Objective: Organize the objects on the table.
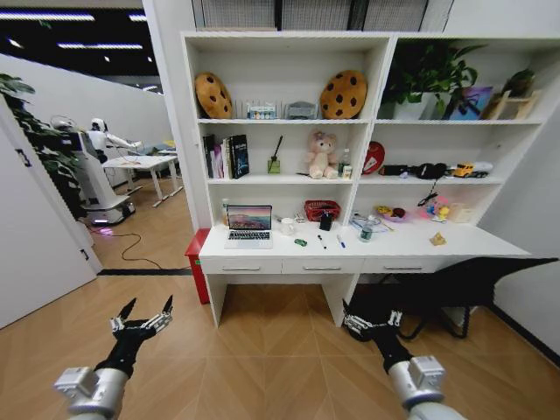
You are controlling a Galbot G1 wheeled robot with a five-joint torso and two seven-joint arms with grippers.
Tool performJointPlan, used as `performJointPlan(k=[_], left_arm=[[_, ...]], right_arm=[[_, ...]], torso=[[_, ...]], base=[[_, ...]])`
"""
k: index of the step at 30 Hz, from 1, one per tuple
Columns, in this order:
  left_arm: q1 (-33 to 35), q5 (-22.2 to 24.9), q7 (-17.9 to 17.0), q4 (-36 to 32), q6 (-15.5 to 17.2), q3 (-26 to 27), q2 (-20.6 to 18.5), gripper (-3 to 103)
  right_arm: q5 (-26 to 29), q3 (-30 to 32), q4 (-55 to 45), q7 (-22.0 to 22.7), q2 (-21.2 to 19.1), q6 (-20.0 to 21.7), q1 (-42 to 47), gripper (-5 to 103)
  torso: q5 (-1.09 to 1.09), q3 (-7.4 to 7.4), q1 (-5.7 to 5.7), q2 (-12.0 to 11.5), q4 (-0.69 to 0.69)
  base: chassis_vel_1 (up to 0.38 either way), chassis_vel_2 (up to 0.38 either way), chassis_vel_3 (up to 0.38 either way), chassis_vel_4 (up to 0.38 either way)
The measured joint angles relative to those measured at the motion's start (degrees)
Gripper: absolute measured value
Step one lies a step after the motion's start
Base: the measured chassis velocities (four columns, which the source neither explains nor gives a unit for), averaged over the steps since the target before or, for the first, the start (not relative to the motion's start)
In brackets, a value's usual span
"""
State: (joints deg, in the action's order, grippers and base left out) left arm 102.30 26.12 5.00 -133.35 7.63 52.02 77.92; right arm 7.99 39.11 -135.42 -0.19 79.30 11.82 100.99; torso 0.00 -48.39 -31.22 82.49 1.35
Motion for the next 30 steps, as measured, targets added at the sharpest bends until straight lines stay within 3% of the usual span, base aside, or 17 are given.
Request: performJointPlan(k=[12,30], left_arm=[[0.35,-0.84,0.28,-0.44,-0.13,-0.24,0.52,100],[0.28,-2.04,0.18,-0.99,0.38,-0.89,1.01,100]], right_arm=[[0.09,-0.10,0.42,-0.38,-0.48,-0.61,0.01,100],[0.76,-0.37,1.47,-0.66,-1.31,-1.06,-0.77,100]], torso=[[0.01,0.00,0.00,0.00,0.00],[0.04,0.00,-0.01,-0.01,0.00]], base=[[-0.066,0.059,0.064,-0.076],[-0.261,0.259,0.278,-0.265]])
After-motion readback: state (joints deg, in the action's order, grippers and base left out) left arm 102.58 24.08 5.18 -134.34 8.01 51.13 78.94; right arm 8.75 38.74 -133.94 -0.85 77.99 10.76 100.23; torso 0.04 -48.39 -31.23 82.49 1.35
